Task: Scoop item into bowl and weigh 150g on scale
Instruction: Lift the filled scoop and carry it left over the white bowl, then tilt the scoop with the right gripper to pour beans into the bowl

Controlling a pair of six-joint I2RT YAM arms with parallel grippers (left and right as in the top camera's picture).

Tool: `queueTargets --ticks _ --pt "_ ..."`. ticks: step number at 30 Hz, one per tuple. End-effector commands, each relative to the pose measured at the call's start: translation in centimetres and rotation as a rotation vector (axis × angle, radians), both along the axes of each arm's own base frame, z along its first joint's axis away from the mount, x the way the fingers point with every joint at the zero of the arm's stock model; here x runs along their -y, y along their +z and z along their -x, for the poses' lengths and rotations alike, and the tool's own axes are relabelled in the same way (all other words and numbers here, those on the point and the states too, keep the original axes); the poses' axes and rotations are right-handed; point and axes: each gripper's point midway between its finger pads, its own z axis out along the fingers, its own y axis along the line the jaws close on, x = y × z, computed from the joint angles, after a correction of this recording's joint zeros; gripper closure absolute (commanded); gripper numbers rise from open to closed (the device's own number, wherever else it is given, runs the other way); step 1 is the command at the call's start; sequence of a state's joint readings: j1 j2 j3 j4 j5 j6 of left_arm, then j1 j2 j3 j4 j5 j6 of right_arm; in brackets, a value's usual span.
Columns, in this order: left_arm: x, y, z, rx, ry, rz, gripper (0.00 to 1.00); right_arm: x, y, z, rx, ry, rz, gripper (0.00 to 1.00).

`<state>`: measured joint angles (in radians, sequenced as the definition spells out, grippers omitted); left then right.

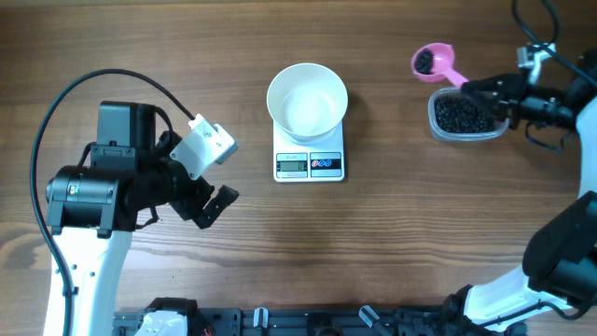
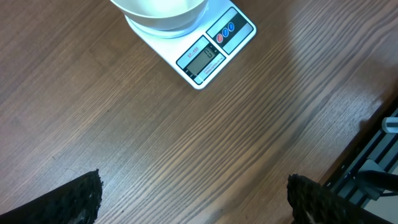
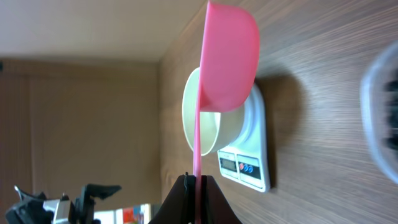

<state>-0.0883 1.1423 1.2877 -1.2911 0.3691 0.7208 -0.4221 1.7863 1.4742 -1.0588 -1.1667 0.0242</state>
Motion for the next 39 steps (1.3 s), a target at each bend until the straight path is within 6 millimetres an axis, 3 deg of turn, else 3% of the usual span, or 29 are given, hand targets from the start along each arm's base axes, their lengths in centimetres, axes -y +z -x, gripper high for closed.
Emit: queueTargets --ticks 1,11,21,29,35,39 --pt "0.2 0.5 0.1 0.012 0.001 0.023 0.0 -2.5 -0.2 -0.1 0.014 0.074 -0.043 0.95" --pt "0.2 0.5 0.1 0.012 0.001 0.023 0.0 -8.8 -0.1 0.2 0.057 0.24 -0.029 0.96" --pt "0.2 0.5 0.1 0.013 0.0 0.023 0.0 -13.6 -0.6 0.1 0.146 0.368 0.05 0.96" --pt "0.2 0.5 0.1 0.012 0.001 0.023 0.0 -15.3 -2.4 -0.1 0.205 0.424 0.205 0.96" --pt "0.2 0.5 0.1 0.012 0.001 0.023 0.0 -14.9 -4.0 -0.6 0.211 0.426 0.336 0.96" --pt "0.2 0.5 0.1 0.012 0.001 0.023 0.0 -15.0 -4.0 -0.5 0.248 0.45 0.347 0.96"
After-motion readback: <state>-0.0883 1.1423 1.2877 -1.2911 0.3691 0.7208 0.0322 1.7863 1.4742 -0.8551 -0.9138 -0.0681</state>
